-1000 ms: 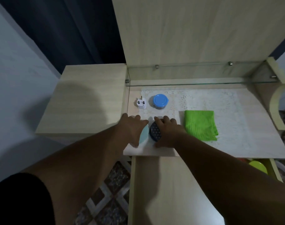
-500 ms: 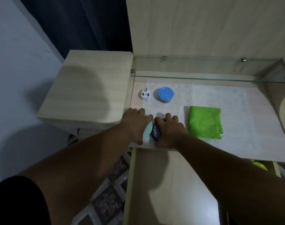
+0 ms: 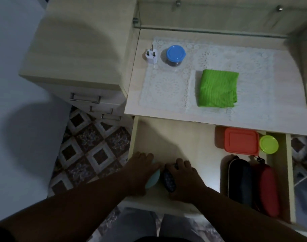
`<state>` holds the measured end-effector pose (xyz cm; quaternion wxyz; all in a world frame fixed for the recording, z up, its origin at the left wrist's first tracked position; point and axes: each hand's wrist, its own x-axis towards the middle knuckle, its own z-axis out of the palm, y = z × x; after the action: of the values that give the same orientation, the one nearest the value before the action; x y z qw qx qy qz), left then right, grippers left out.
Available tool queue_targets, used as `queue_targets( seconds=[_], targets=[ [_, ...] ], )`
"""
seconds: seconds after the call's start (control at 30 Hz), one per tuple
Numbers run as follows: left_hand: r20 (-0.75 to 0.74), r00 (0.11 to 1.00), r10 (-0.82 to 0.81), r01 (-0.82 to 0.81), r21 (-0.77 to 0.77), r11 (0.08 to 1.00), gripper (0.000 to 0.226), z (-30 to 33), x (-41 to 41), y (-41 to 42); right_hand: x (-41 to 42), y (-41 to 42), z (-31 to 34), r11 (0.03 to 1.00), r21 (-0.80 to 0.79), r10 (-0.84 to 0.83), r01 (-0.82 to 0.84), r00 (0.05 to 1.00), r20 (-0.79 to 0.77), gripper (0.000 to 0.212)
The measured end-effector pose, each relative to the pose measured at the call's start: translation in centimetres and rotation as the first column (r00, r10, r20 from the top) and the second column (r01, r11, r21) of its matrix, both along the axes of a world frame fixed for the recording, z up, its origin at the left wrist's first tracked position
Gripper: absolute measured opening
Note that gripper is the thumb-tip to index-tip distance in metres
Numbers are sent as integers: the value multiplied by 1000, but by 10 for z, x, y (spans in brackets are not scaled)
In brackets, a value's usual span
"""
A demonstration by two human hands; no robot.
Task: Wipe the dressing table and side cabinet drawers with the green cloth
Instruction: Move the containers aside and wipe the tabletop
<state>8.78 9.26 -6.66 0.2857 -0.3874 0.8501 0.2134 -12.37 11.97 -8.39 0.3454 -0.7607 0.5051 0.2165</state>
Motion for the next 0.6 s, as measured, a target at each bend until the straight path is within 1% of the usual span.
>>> queue_targets(
  seconds=[0.07, 0.17, 0.27, 0.37, 0.47, 0.6],
  targets=[
    [10, 1000, -2, 2, 14, 1000, 114, -7, 2, 5, 5, 9, -10, 998, 20, -58, 59, 998, -18, 105],
    [21, 999, -24, 24, -13, 1000, 112, -12, -1, 7, 14, 14, -17, 993, -5, -119, 119, 993, -23, 102],
    [38, 998, -41, 41, 2, 999, 117, -18, -1, 11, 19, 18, -19, 989, -13, -145, 145, 989, -9, 99],
    [48, 999, -23, 22, 31, 999, 112, -21, 2, 15, 18, 20, -20, 985, -3, -172, 172, 985, 19, 96],
    [21, 1000, 21, -23, 68, 997, 110, -20, 4, 12, 17, 18, -20, 976, 1, -216, 216, 975, 44, 87],
    [16, 999, 52, -54, 124, 991, 117, -16, 0, 4, 14, 14, -18, 976, 14, -217, 216, 974, 67, 76]
  ],
)
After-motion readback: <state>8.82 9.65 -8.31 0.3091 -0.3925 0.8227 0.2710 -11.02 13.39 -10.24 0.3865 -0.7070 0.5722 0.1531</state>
